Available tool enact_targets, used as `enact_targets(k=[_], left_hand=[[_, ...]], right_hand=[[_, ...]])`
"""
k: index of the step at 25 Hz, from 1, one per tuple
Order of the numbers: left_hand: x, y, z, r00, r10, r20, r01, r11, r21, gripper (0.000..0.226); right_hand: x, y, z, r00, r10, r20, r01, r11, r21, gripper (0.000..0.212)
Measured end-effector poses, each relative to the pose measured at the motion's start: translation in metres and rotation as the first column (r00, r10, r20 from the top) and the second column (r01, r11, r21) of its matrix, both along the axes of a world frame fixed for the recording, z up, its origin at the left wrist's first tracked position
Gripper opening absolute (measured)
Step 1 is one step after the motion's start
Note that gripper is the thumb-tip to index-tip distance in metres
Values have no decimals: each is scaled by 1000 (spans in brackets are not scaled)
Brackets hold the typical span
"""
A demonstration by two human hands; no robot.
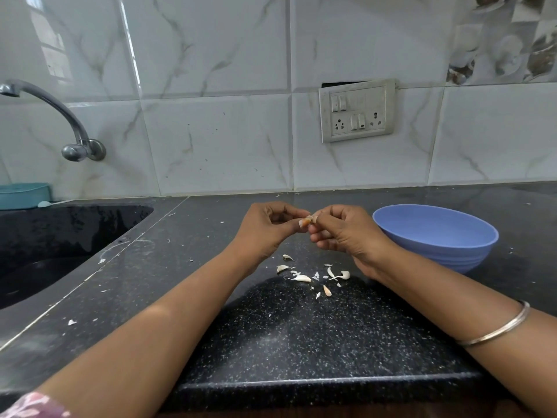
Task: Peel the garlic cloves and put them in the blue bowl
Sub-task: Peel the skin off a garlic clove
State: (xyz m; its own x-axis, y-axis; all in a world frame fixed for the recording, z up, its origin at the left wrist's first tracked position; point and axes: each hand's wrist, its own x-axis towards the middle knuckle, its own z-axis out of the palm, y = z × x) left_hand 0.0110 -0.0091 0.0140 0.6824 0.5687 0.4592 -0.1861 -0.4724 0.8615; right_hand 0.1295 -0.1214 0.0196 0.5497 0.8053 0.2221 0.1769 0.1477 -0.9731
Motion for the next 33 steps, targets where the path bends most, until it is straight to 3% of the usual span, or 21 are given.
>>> enact_targets(k=[7, 13, 21, 33], left_hand=[[-1, 3, -1, 1000, -13, -3, 12, 998, -55, 14], [-1, 1, 1, 999, -40, 14, 41, 993, -110, 11], [-4, 3, 4, 993, -117, 21, 119, 978, -173, 15], [-3, -3, 5, 995, -96, 42, 100, 986, -130, 11]], right_hand=[[3, 0, 1, 999, 33, 33, -34, 999, 23, 3], [5, -2, 4, 998, 67, -20, -63, 987, 144, 25], [6, -5, 8, 994, 102, -29, -96, 983, 155, 26], [3, -4, 10, 989, 88, -120, -71, 988, 137, 23]])
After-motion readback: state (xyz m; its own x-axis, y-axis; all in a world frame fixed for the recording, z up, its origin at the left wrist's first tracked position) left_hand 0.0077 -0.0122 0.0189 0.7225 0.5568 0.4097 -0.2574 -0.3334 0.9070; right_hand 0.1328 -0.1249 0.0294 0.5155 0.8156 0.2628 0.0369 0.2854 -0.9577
